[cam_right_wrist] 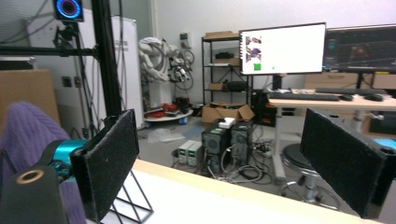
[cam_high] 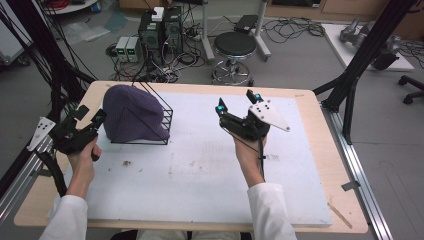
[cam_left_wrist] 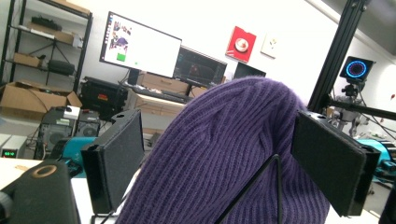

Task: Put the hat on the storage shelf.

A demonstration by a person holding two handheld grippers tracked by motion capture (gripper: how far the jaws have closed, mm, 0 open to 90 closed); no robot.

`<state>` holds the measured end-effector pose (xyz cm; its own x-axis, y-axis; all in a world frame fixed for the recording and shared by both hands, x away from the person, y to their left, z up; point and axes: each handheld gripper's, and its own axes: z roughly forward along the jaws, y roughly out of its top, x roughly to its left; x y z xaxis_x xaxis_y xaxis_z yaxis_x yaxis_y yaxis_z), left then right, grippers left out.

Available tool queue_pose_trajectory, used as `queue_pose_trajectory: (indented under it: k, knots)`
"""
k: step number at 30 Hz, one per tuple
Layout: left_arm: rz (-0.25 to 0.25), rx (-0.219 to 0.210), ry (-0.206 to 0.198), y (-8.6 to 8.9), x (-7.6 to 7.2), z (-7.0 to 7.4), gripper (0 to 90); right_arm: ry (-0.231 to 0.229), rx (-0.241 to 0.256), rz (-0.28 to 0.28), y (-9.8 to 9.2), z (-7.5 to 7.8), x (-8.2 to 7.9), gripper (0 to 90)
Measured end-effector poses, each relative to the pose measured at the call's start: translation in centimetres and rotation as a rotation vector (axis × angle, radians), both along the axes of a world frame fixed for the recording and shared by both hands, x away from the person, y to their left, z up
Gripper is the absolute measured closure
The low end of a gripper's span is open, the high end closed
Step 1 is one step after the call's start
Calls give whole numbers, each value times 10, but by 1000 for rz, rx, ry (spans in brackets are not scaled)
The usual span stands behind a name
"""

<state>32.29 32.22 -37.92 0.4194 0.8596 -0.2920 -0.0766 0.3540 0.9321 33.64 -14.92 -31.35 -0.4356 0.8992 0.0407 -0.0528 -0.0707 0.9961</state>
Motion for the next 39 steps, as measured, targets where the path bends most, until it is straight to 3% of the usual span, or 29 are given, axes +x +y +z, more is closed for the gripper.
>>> queue_pose_trajectory:
  k: [5, 10, 12, 14, 16, 18, 33, 39]
  knots:
    - [20, 45, -11, -2, -4, 3, 178, 25, -8, -25, -18, -8, -6, 108]
    - [31, 62, -14, -4, -6, 3, 179, 34, -10, -45, -30, -15, -15, 108]
    - [35, 68, -14, -5, -7, 3, 179, 71, -19, -60, -40, -18, -22, 108]
    - [42, 74, -15, -5, -9, 2, 179, 41, -21, -78, -48, -21, -29, 108]
    - [45, 84, -19, -5, -11, 1, 179, 43, -30, -87, -51, -23, -32, 108]
    - [47, 93, -22, -6, -14, -1, 177, 81, -37, -106, -63, -30, -40, 108]
    - [66, 171, -10, -14, -43, -26, 176, 151, 28, -217, -115, -79, -77, 108]
    - [73, 164, 12, -8, -54, -39, 176, 175, 28, -249, -124, -91, -81, 108]
